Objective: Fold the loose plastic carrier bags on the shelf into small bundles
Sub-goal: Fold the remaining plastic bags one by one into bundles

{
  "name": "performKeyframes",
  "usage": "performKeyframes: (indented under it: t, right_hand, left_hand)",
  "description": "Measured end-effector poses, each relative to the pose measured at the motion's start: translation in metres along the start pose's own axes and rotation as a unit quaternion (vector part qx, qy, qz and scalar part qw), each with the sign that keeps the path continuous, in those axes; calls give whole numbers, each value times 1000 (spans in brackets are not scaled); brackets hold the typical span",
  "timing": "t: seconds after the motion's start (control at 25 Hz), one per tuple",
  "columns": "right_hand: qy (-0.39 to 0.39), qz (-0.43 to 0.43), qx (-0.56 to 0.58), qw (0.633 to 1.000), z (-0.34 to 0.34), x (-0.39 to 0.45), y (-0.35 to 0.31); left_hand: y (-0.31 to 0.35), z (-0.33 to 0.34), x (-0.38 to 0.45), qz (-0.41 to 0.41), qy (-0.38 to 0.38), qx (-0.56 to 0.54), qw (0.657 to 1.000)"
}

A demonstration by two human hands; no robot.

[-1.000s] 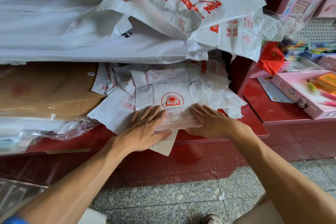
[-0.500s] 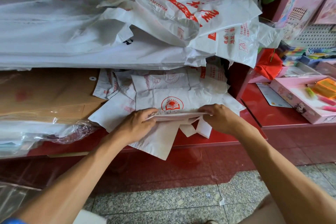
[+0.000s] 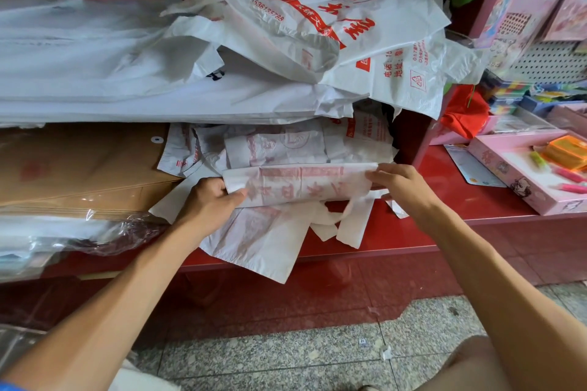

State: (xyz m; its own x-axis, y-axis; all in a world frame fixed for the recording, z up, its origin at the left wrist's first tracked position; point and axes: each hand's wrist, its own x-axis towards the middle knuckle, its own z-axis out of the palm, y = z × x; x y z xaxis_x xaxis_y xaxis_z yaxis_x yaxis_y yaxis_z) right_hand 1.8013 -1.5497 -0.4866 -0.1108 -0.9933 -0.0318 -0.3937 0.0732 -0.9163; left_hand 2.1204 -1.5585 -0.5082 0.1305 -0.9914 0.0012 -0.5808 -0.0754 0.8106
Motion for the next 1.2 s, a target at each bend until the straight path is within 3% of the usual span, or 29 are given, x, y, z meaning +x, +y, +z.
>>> performKeyframes:
  t: [0.12, 0.24, 0.4, 0.52, 0.6, 0.88, 0.96, 1.08, 1.12, 1.2]
  right_hand:
    - [-27, 18, -34, 999, 5, 3, 7]
    - [-1, 14, -121, 993, 9, 6, 11]
    - [46, -7, -82, 996, 11, 6, 10]
    - [-8, 42, -76, 996, 10, 8, 11]
    - [-32, 64, -151, 986, 11, 9, 12]
    - [25, 35, -227, 973, 21, 13, 20]
    - [73, 16, -242, 968, 24, 9, 16]
    - [187, -98, -293, 932, 32, 4, 5]
    - [177, -148, -293, 928, 40, 3, 2]
    - [58, -232, -319, 917, 66, -3, -1]
  left_hand:
    - [0, 3, -1, 0, -9, 44, 999]
    - [-2, 2, 1, -14, -7, 95, 995]
    - [-2, -3, 4, -49, -10, 92, 995]
    - [-7, -6, 5, -68, -37, 87, 993]
    - [-8, -7, 3, -74, -41, 87, 993]
    - [-1, -8, -2, -77, -10, 215, 974]
    - [4, -7, -10, -26, 26, 282, 959]
    - [11, 6, -23, 188, 73, 295, 934]
    - [12, 15, -24, 244, 41, 281, 927]
    - [16, 37, -27, 302, -53, 269, 913]
